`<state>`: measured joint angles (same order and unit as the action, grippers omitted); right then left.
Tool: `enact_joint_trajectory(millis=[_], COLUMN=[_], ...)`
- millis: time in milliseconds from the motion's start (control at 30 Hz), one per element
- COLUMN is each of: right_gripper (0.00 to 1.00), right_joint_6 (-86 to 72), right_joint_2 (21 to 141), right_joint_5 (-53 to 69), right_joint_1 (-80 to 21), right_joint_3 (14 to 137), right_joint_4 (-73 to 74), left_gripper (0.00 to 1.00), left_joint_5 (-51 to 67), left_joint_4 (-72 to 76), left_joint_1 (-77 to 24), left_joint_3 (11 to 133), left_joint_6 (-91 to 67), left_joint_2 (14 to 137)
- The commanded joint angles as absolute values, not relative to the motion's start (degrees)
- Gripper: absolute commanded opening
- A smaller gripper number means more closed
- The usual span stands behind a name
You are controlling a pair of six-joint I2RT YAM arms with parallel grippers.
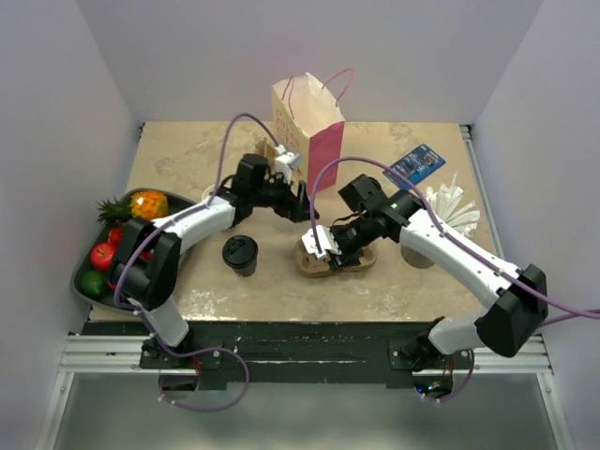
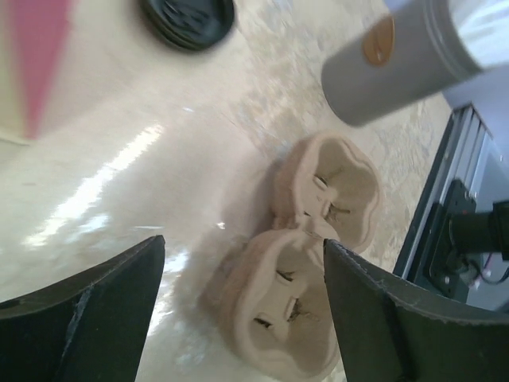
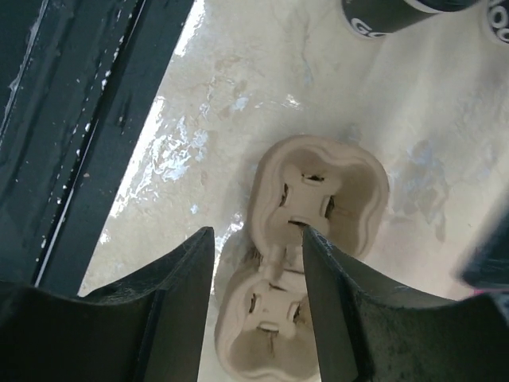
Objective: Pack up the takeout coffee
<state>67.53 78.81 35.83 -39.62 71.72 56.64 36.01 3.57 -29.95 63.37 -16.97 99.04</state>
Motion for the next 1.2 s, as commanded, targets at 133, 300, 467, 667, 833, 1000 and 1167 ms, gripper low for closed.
enact_joint_trajectory(millis=[133,300,467,667,833,1000,1167], right_gripper=[0.48,0.44,0.42,0.43,0.38,0.32,0.29], right_joint_6=[74.19,69.26,65.48,65.65,63.81,62.84,62.32], right_joint_2=[87.79,89.38,92.45,93.95,94.39,94.74,95.27], right_joint_5=[33.23,28.40,25.84,26.28,25.58,24.17,23.73], right_joint_1=[-43.24,-44.30,-44.56,-44.65,-44.91,-44.91,-45.00], right_joint_3=[73.21,69.62,70.48,71.63,71.28,71.37,72.07], right_joint_4=[56.96,50.28,48.95,50.62,49.84,49.04,49.39], left_gripper=[0.85,0.85,0.86,0.86,0.85,0.85,0.85], left_joint_5=[41.92,41.49,41.40,41.66,41.22,40.96,41.04], left_joint_4=[1.58,3.16,4.31,5.01,5.62,5.80,6.15], left_joint_1=[-18.20,-15.74,-13.45,-11.95,-11.51,-11.16,-10.90], left_joint_3=[68.47,68.82,68.12,67.41,67.24,67.15,67.32], left_joint_6=[-20.56,-20.65,-21.97,-22.50,-22.85,-22.94,-23.20], left_joint_2=[89.13,86.93,85.34,85.25,85.25,85.34,85.52])
